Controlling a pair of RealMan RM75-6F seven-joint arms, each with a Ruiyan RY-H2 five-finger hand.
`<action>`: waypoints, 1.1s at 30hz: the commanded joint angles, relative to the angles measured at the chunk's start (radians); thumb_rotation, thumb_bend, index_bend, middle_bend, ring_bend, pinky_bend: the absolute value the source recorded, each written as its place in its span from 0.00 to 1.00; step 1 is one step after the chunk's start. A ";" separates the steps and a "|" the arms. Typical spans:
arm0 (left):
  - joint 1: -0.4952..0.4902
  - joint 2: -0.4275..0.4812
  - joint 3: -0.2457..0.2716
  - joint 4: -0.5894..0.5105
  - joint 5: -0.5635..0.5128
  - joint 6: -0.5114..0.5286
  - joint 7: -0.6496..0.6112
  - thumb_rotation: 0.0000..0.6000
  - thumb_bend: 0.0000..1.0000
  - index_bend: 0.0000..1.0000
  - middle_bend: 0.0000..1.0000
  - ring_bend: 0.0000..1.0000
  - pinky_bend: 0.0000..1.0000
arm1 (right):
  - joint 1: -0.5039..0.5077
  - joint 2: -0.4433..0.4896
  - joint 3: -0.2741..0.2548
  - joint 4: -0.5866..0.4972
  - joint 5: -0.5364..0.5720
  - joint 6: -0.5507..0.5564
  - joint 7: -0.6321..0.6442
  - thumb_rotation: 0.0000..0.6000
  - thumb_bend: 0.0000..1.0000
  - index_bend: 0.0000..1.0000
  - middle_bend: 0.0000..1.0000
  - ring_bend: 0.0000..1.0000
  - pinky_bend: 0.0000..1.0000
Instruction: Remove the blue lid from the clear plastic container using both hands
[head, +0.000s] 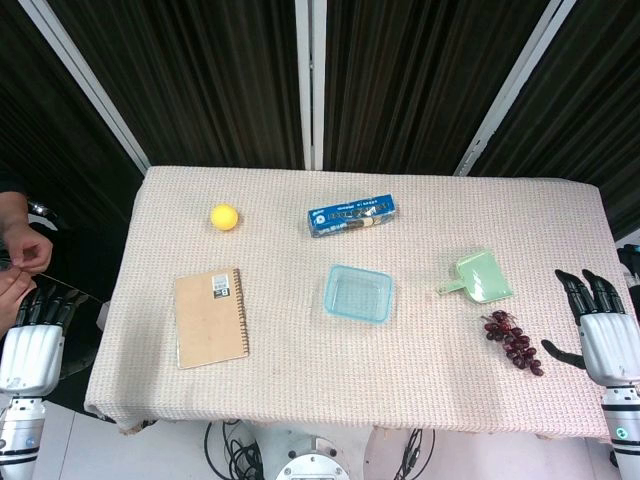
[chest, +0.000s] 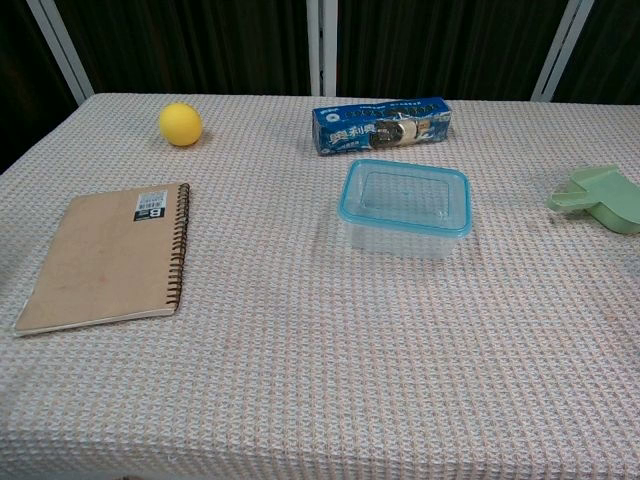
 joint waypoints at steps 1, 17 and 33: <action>-0.003 -0.004 0.001 0.003 -0.006 -0.014 0.002 1.00 0.00 0.22 0.17 0.06 0.09 | 0.004 -0.004 -0.004 0.003 -0.002 -0.009 0.001 1.00 0.00 0.00 0.13 0.02 0.09; -0.037 -0.021 -0.009 0.017 0.016 -0.052 0.000 1.00 0.00 0.22 0.17 0.06 0.09 | 0.268 -0.116 0.077 0.121 -0.013 -0.293 0.005 1.00 0.00 0.00 0.12 0.02 0.09; -0.034 0.003 0.001 -0.041 0.019 -0.056 0.057 1.00 0.00 0.22 0.17 0.06 0.09 | 0.646 -0.434 0.141 0.540 0.022 -0.624 0.021 1.00 0.00 0.00 0.06 0.00 0.00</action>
